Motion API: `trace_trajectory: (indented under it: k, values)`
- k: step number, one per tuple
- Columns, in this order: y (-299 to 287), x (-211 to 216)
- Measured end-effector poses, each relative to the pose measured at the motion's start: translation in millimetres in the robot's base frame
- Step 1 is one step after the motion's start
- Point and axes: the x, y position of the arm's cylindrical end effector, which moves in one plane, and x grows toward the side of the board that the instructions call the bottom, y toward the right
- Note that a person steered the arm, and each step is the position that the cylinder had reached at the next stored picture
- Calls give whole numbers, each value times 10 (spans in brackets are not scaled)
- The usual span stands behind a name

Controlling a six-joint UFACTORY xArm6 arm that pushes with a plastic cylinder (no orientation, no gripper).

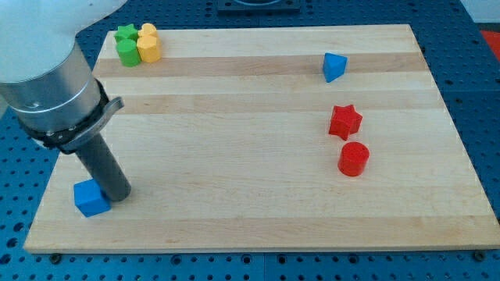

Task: Move your arm to the right side of the red circle

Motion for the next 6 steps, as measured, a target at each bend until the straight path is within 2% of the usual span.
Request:
trace_trajectory:
  k: [2, 3, 4, 6]
  values:
    - [-199, 90]
    - [170, 129]
    - [1234, 148]
    - [3006, 148]
